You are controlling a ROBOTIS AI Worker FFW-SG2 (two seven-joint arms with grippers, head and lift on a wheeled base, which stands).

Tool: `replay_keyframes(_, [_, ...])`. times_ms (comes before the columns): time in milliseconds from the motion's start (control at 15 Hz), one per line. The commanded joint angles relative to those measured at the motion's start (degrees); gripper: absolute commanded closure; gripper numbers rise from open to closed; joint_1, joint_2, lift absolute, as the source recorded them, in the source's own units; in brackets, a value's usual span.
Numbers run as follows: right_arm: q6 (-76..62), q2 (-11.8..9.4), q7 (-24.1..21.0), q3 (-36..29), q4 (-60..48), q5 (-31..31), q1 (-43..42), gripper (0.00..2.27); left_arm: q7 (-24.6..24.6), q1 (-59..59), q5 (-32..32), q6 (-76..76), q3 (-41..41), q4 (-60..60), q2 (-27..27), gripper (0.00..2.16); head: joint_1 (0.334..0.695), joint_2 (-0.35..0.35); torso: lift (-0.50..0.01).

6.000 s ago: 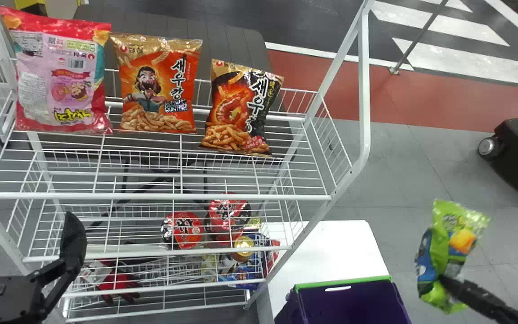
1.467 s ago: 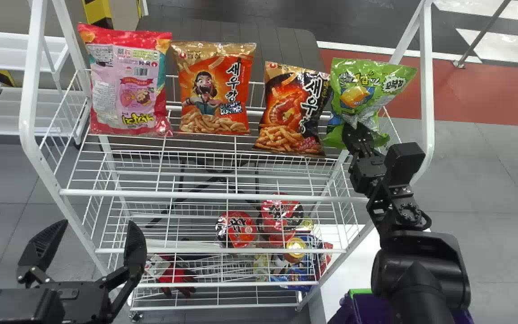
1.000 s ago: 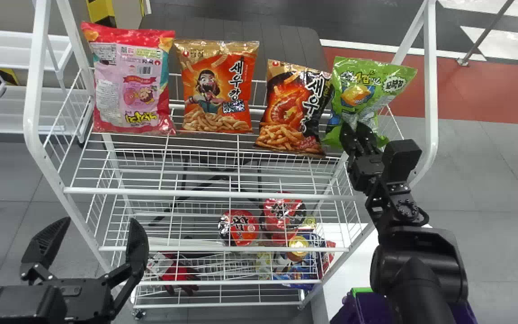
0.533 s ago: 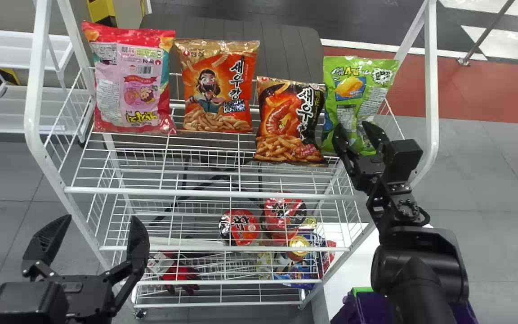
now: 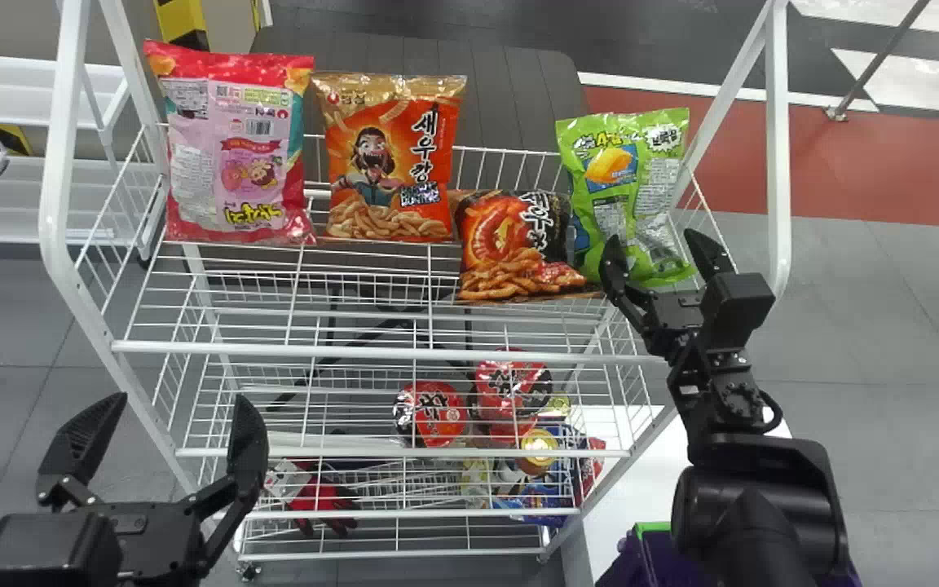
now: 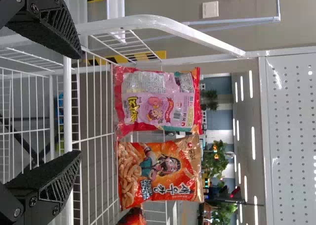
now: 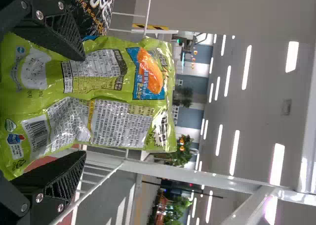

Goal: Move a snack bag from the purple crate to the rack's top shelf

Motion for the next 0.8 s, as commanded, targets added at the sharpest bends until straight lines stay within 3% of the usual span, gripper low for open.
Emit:
replay_keyframes(0, [-4.0, 0.1, 0.0, -0.2, -0.6, -0.7, 1.6, 0.16, 0.0, -0.1, -0.2, 0.2, -0.2, 0.0, 0.0, 0.14, 0.695, -0.169, 0.001])
replay_keyframes(333, [-5.6, 0.1, -0.3, 0.7, -4.7, -2.1, 4.4, 0.17, 0.6, 0.3, -0.5, -0.2, -0.5, -0.2, 0.0, 0.14, 0.695, -0.179, 0.001])
replay_keyframes(733, [-5.1, 0.1, -0.2, 4.2, -18.0, -6.5, 12.8, 0.16, 1.5, 0.9, -1.0, -3.5, -0.5, -0.5, 0.1, 0.14, 0.695, -0.163, 0.001])
